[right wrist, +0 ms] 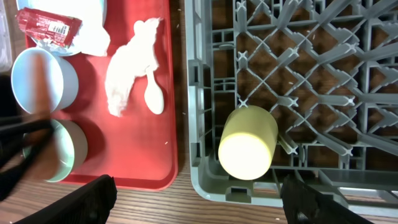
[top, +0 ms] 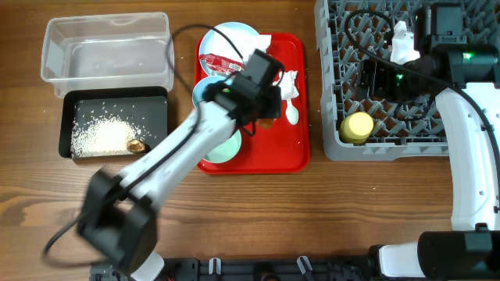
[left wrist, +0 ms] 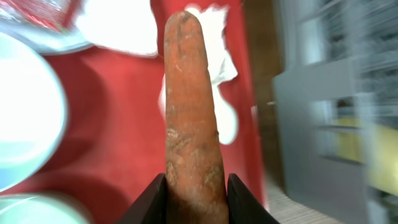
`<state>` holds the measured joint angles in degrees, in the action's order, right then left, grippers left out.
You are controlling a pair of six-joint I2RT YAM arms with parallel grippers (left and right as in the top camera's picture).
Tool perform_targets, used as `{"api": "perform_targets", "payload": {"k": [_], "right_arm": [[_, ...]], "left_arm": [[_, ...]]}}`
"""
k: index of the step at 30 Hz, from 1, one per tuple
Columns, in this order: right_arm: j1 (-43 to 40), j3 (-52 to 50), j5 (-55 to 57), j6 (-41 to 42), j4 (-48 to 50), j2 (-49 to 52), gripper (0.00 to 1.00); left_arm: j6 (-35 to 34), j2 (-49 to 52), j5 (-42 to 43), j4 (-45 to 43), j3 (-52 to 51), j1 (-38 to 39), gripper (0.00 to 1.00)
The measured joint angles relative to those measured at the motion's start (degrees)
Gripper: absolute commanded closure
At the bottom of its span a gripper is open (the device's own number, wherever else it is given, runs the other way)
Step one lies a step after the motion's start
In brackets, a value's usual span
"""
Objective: Sort waste into correct bins and load items into the dishwasher rack
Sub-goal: 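Grasp the carrot on the red tray with the left gripper, then carry the carrot to the black tray and release it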
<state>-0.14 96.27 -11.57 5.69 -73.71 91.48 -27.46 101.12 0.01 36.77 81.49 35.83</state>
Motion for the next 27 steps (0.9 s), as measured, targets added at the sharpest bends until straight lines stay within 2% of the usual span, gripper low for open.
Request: {"api": "perform_targets", "payload": {"k": [5, 10, 14, 23, 27], "right_arm": [[0.00, 0.00, 0.00, -0.02, 0.02, 0.00, 0.12], [0.00, 0.00, 0.00, -0.02, 0.02, 0.00, 0.12], [0.00, 0.00, 0.00, -0.02, 0.11, 0.00, 0.12], [0.00, 0.00, 0.00, 0.00, 0.24, 0.00, 0.12], [0.00, 0.00, 0.00, -0.02, 0.24, 0.00, 0.12]], "left_arm": [[0.81, -8.59, -2.45, 6.29, 0.13, -2.47, 0.74], [1.09, -10.32, -5.29, 17.25, 0.17, -8.11, 0.72], [1.25, -10.27, -9.64, 26.29, 0.11, -15.67, 0.73], [1.20, -9.92, -12.63, 29.38, 0.11, -32.04, 0.82], [0.98, -8.61, -12.92, 27.17, -0.42, -36.02, 0.80]]}}
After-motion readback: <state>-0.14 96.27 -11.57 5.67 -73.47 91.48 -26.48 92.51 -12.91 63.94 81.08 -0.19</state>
